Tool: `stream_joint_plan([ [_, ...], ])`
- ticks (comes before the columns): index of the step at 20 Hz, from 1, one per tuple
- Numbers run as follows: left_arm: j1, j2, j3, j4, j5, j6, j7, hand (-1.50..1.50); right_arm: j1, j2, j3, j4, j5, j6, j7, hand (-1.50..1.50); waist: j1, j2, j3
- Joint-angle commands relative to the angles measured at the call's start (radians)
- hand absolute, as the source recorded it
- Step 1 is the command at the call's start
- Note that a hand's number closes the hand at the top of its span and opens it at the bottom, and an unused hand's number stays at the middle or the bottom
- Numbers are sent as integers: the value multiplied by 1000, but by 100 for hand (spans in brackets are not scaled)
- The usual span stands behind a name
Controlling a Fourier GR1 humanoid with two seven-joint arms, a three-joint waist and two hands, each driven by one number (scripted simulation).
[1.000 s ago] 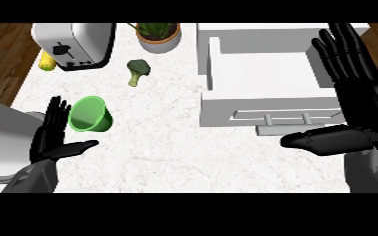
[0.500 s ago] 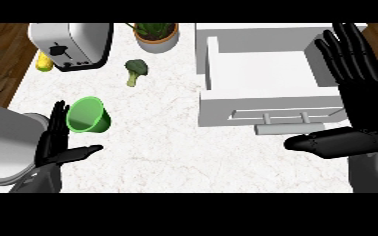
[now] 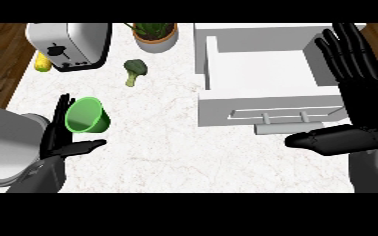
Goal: Pick up the cup, place it into the drawer and close the drawer
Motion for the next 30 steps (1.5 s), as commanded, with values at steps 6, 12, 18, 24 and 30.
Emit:
stream_joint_plan([
  [6, 6, -45, -11, -43, -6, -127, -138, 150, -57, -20, -17, 7, -17, -6, 54, -150, -6, 4, -3],
  [12, -14, -60, 13, -93, -21, 216, -230, 150, -62, -16, -12, 35, -1, -4, 24, -150, -2, 1, 0],
  [18, -47, -97, 48, -134, 42, 8, -270, 150, -77, -35, -55, 61, -35, 7, 20, -150, 8, -2, 1],
  [24, -73, -203, -4, -186, 18, 23, -243, 150, -41, -40, -48, 66, -29, 25, 13, -150, 25, -12, 4],
  [30, -192, -262, -83, -326, -11, 92, -74, 150, -9, -10, -23, 84, 31, -7, -17, -150, 43, -20, 7],
])
